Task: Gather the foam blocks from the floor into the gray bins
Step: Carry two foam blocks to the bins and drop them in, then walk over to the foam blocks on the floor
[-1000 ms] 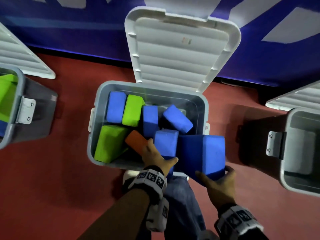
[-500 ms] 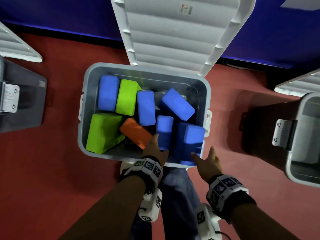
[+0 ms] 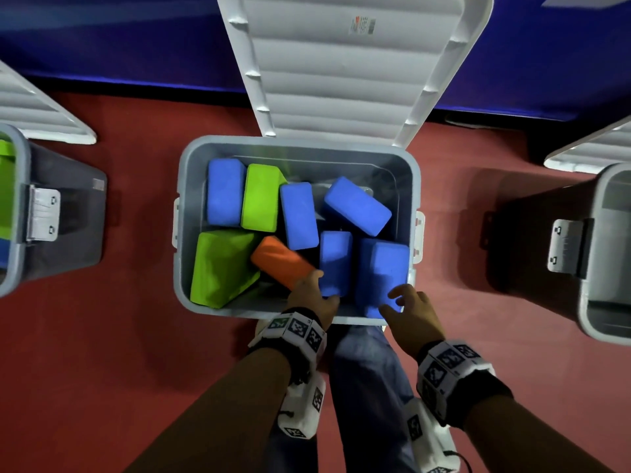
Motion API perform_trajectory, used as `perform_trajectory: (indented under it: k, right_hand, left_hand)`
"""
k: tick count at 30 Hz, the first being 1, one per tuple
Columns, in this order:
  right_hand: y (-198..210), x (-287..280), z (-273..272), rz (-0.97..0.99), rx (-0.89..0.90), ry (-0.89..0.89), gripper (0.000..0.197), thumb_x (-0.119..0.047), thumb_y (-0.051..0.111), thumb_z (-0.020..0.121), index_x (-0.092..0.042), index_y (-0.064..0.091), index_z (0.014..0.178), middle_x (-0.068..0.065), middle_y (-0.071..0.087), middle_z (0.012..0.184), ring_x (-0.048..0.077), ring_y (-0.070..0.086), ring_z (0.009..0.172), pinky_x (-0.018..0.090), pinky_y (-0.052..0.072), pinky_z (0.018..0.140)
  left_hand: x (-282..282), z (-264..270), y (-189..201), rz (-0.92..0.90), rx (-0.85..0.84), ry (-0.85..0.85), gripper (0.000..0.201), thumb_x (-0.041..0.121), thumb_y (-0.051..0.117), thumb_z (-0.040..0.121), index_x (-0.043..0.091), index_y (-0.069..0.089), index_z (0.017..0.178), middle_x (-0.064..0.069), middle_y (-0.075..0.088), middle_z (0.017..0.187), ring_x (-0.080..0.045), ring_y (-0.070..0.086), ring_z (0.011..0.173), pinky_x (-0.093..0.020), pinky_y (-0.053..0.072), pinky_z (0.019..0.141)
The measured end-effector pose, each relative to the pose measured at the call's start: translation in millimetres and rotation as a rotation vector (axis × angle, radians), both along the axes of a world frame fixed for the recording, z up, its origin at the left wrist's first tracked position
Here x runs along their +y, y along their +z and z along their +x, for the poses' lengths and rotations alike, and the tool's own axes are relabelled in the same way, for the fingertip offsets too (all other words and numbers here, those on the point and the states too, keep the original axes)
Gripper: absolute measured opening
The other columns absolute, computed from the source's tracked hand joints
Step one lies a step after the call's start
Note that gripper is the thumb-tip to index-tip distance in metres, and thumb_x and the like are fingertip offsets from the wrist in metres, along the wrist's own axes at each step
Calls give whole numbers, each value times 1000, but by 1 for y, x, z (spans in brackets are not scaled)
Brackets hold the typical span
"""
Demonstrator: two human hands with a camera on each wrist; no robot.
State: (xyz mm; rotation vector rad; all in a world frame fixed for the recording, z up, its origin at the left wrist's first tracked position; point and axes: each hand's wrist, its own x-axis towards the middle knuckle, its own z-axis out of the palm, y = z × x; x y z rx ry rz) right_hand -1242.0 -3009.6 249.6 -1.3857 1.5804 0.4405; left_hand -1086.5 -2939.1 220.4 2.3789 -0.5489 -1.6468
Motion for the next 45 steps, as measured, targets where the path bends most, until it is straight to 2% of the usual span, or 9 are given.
perform_trajectory:
  k: [5, 12, 17, 22, 27, 34, 38, 40, 45]
  right_hand:
    - [3, 22, 4, 76, 27, -19, 25, -22, 60, 88, -12, 58, 111, 11, 57, 102, 22, 50, 87, 23, 33, 76]
    - [18, 63, 9, 65, -61, -230, 13, -22, 61, 87, -19, 54, 97, 6, 61, 88, 22, 51, 78, 30, 42, 76]
    - [31, 100, -10, 93, -100, -384, 14, -25, 59, 90, -20, 55, 102, 7, 63, 99, 27, 62, 94, 31, 45, 83]
    - [38, 148, -59, 104, -111, -536, 11, -24, 57, 91, -18, 52, 99, 9, 63, 99, 32, 64, 96, 32, 45, 82]
    - [40, 187, -122, 141, -110, -650, 25, -28, 53, 94, -14, 54, 114, 9, 61, 107, 30, 62, 101, 31, 44, 82]
    - [45, 272, -239, 52, -146, -878, 11, -27, 53, 94, -20, 51, 102, 8, 62, 108, 31, 61, 101, 34, 44, 86]
    - [45, 357, -323, 18, -176, -1124, 10, -22, 56, 91, -23, 51, 83, 8, 61, 99, 34, 61, 100, 41, 46, 92]
    - [43, 407, -362, 8, -171, -1254, 17, -19, 58, 90, -25, 49, 76, 8, 60, 94, 35, 61, 101, 38, 47, 87]
    - [43, 541, -453, -7, -115, -1541, 13, -25, 55, 91, -11, 56, 92, 19, 65, 99, 39, 62, 95, 34, 40, 74]
  left_hand:
    - [13, 16, 18, 26, -28, -96, 55, 26, 59, 89, 14, 40, 139, -10, 41, 141, -27, 44, 128, -33, 36, 105]
    - [42, 35, 34, 31, -101, -255, 49, 25, 61, 84, 15, 49, 130, -12, 51, 130, -31, 51, 118, -35, 42, 98]
    - [58, 20, 39, 42, -83, -394, 53, 32, 60, 79, 13, 50, 128, -14, 54, 124, -32, 54, 115, -40, 44, 97]
    - [64, -20, 48, 47, -92, -569, 46, 22, 59, 88, 12, 47, 131, -11, 51, 131, -26, 51, 118, -26, 38, 95]
    - [64, -81, 63, 41, -60, -758, 35, 25, 55, 91, 15, 52, 125, -4, 59, 123, -22, 56, 112, -28, 41, 94]
    - [108, -214, 75, -35, -127, -1005, 29, 23, 56, 92, 12, 56, 118, -6, 63, 117, -25, 57, 109, -27, 40, 90]
    - [166, -306, 74, -21, -93, -1181, 29, 26, 56, 92, 13, 56, 118, -6, 62, 118, -26, 59, 107, -28, 41, 90]
    - [199, -354, 74, -16, -59, -1283, 29, 25, 55, 93, 13, 56, 119, -5, 61, 118, -25, 58, 108, -27, 41, 90]
    - [275, -480, 77, -46, 38, -1398, 12, 19, 59, 89, 16, 62, 101, -11, 65, 110, -28, 61, 105, -29, 44, 91]
